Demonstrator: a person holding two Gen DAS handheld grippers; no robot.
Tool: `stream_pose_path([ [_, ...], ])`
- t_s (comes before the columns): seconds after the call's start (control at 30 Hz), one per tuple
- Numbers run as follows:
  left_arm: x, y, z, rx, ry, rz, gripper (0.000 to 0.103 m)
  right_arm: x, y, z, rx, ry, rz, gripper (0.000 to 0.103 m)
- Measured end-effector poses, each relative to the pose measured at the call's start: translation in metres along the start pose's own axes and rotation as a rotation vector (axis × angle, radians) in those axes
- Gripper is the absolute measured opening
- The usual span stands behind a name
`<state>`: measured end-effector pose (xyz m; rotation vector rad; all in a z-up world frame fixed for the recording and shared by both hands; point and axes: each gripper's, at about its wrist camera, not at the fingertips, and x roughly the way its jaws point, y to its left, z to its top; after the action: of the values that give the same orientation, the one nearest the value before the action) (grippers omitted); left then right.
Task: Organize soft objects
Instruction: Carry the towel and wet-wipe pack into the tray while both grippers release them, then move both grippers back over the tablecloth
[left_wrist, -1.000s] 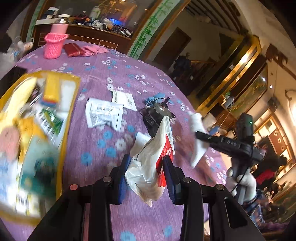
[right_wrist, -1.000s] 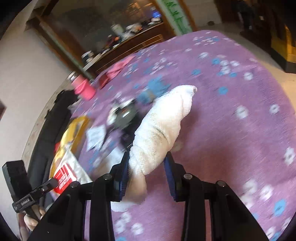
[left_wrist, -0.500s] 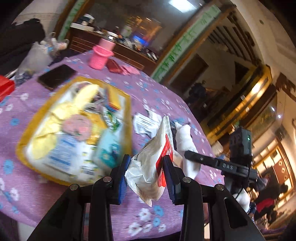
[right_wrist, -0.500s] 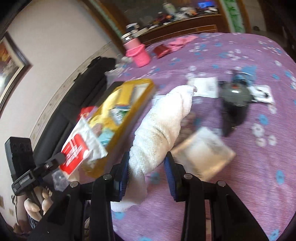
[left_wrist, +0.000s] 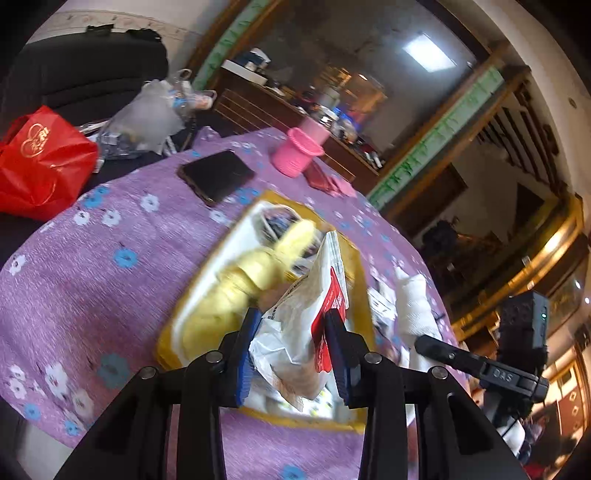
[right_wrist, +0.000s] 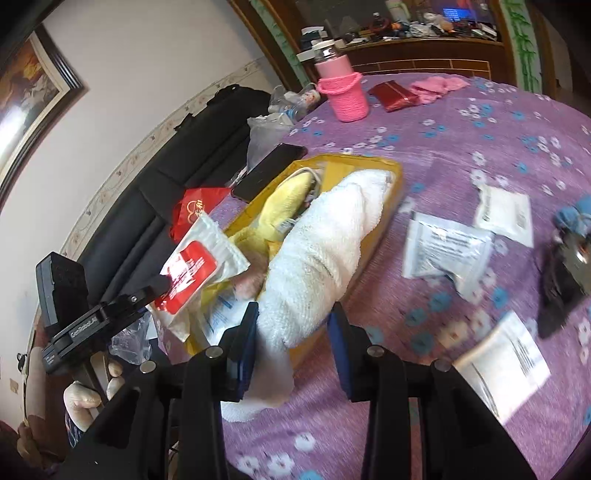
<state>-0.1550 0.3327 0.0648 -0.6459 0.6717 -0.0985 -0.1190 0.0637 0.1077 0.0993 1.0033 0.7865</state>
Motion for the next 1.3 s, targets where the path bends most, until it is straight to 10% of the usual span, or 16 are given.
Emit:
stream_pose_path([
  [0.47, 0.023, 0.035, 0.009, -0.105, -0.025, 0.041, 0.043, 0.071, 0.032, 0.026, -0.063, 0.101, -0.05, 0.036],
  [0.6, 0.019, 0.033, 0.007, -0.092, -0.04, 0.065, 0.064, 0.082, 0.034, 0.031, -0.077, 0.111, -0.088, 0.036],
  [0.93, 0.007, 0.033, 0.0, -0.111, -0.063, 0.048, 0.078, 0.096, 0.039, 0.032, -0.106, 0.123, -0.153, 0.038],
  [1.3, -0.019, 0.035, 0.0, -0.197, -0.12, -0.034, 0.091, 0.053, 0.036, 0.039, -0.066, 0.013, -0.109, 0.067],
])
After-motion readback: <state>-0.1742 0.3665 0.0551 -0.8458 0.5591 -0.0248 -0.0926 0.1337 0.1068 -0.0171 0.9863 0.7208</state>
